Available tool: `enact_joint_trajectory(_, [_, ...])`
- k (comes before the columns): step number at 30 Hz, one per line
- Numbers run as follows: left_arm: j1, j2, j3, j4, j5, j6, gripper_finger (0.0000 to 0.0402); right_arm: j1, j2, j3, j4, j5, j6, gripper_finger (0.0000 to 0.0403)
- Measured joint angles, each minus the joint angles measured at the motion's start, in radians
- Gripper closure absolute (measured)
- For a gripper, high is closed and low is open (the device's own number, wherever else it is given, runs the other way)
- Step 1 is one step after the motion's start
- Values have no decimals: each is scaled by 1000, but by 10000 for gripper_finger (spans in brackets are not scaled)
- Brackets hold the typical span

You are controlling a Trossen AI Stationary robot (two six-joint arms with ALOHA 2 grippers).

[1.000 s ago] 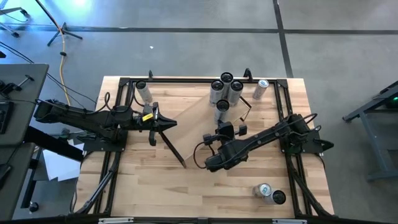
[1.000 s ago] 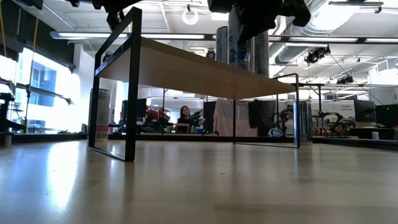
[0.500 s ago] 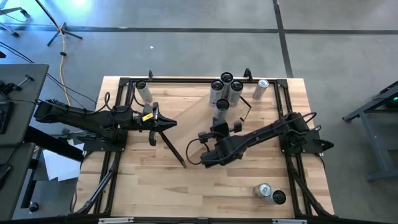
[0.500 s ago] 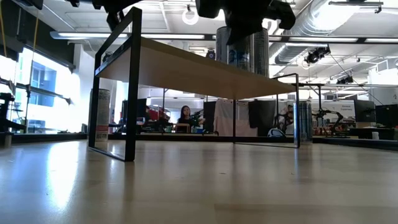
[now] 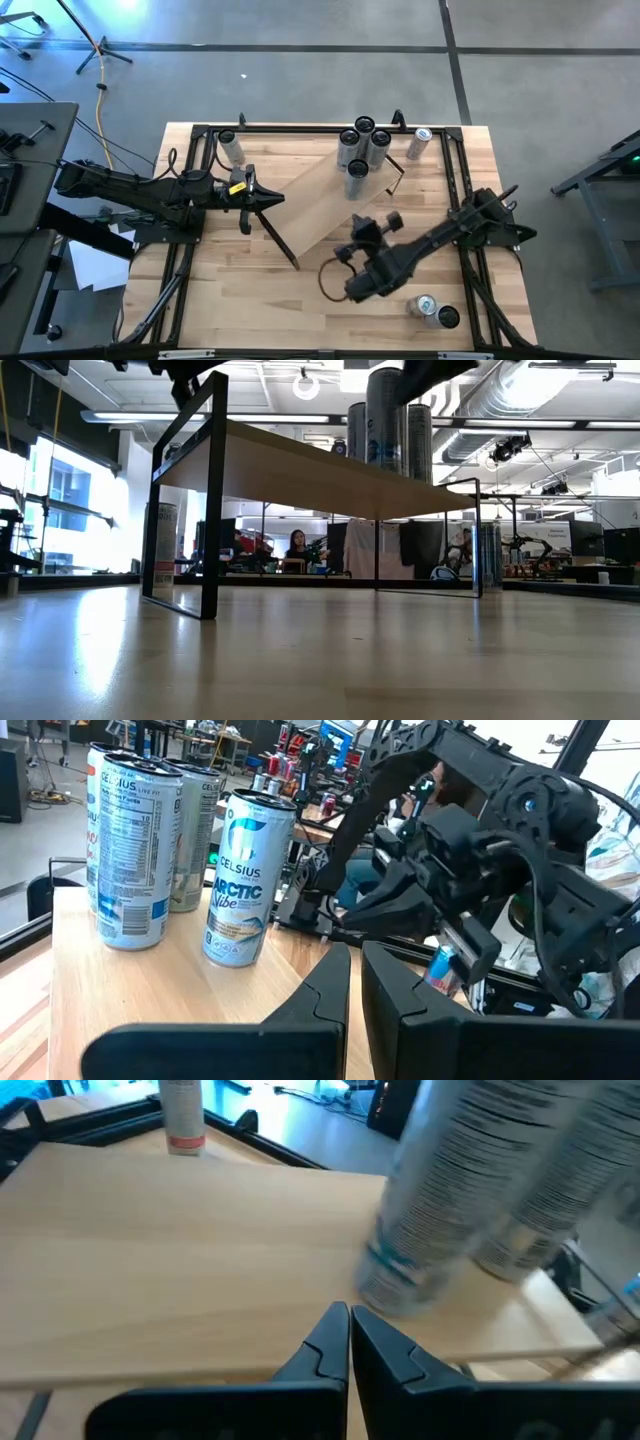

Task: Place canned beverage on shelf
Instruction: Put the white-blue soda can on the shelf and align it with the other white-blue soda can

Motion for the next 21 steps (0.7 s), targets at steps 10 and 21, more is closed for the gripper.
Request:
enact_joint_trajectory(10, [0,0,0,0,0,-61,398,-11,-142,-185,-56,35,204,403])
enact_joint_trajectory(21, [0,0,0,0,0,-45,398,-41,-582,-607,573,44,-174,403])
